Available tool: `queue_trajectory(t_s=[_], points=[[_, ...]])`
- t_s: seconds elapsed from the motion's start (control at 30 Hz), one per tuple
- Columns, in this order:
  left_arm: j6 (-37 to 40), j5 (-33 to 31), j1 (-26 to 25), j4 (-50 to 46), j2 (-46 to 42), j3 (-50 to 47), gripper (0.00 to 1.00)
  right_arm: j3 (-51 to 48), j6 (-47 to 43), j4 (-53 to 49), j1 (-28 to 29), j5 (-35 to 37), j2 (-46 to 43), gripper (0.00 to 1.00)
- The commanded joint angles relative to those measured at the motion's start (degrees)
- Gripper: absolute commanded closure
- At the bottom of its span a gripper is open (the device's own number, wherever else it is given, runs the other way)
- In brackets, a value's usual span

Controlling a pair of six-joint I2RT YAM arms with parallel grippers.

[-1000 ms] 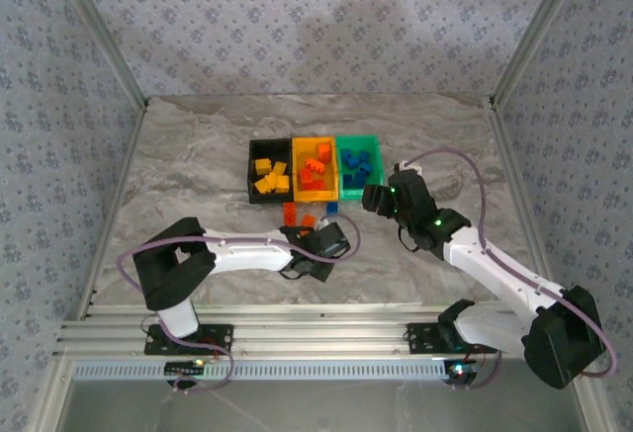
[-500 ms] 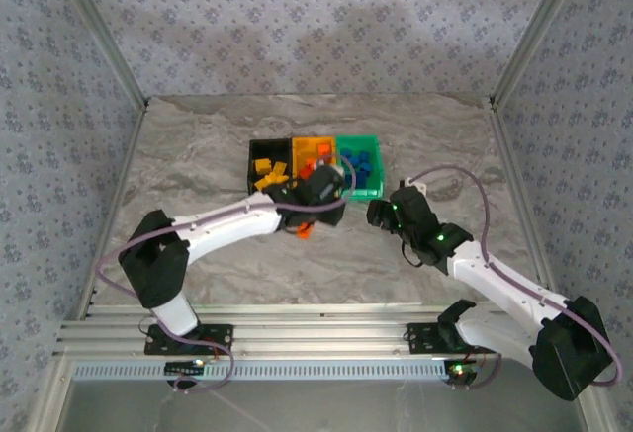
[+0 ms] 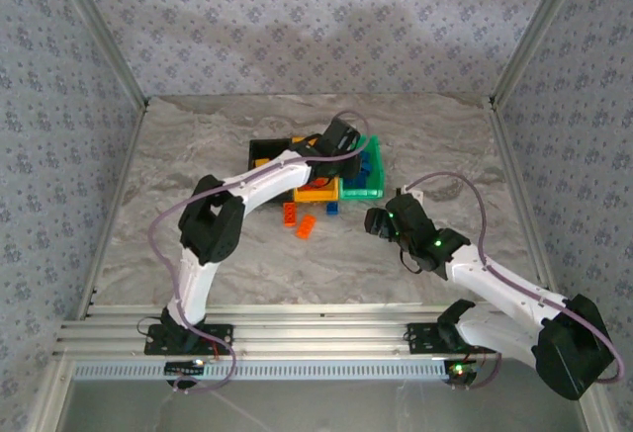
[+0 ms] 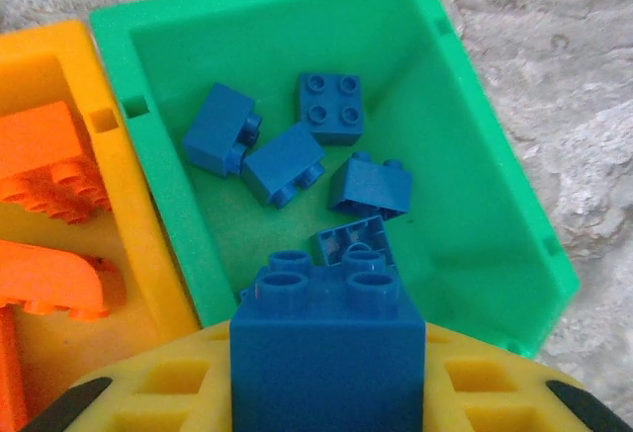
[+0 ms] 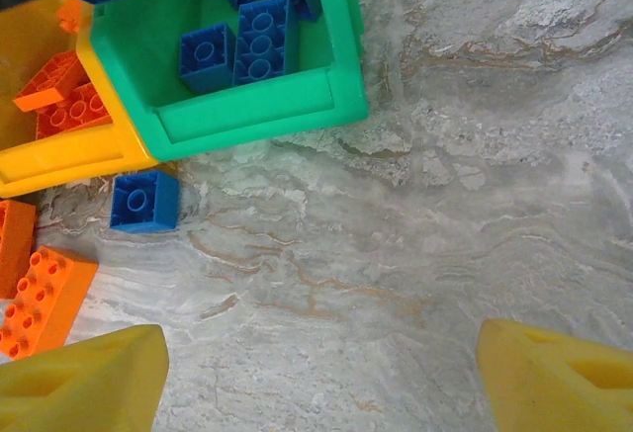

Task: Sort the legos into containers by color

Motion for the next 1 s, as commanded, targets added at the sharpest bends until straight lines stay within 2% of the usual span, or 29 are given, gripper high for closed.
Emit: queue_trajectory(t_s=[0.0,0.13,0.2,0.3,0.4,0.53,0.73,0.8,0.97], points=[[0.7,1.5,0.2,-2.4,1.4,5.8,0.59,-0.6,0.8,0.4,0.7,0.7,0.4,0.16],[-0.6,3.0,0.5,-1.5,-0.3,6.4,0.35,-0.3,0.6,1.3,1.3,-0.3,1.9,0.16],[-1.0,3.4,0.5,-0.5,-2.5,5.0,0.27,0.0,0.6,1.9,1.5,-0.9,2.7,0.16],[-1.9,3.8,0.4,1.5,-7.9,0.4,0.2,0.8,0.6,2.8,2.4,-1.7,3.8,0.15],[-3.4,4.6,0.4,6.3,-16.1,-8.8,0.13,1.8,0.1,4.0,4.1,-1.9,5.9,0.15],[-6.0,5.0,0.4,10.8,-28.3,-24.0,0.09,3.8,0.3,6.5,6.8,-1.6,10.9,0.15],[-10.6,1.3,0.5,13.1,-47.3,-47.0,0.03,9.1,0.6,10.9,9.3,0.4,21.5,0.16],[-11.5,0.0,0.5,11.9,-52.7,-52.4,0.01,11.3,0.5,11.9,9.2,0.4,25.6,0.16],[-15.2,-1.9,0.4,8.8,-65.3,-62.9,0.01,18.0,-0.6,12.6,8.3,0.8,35.8,0.2]])
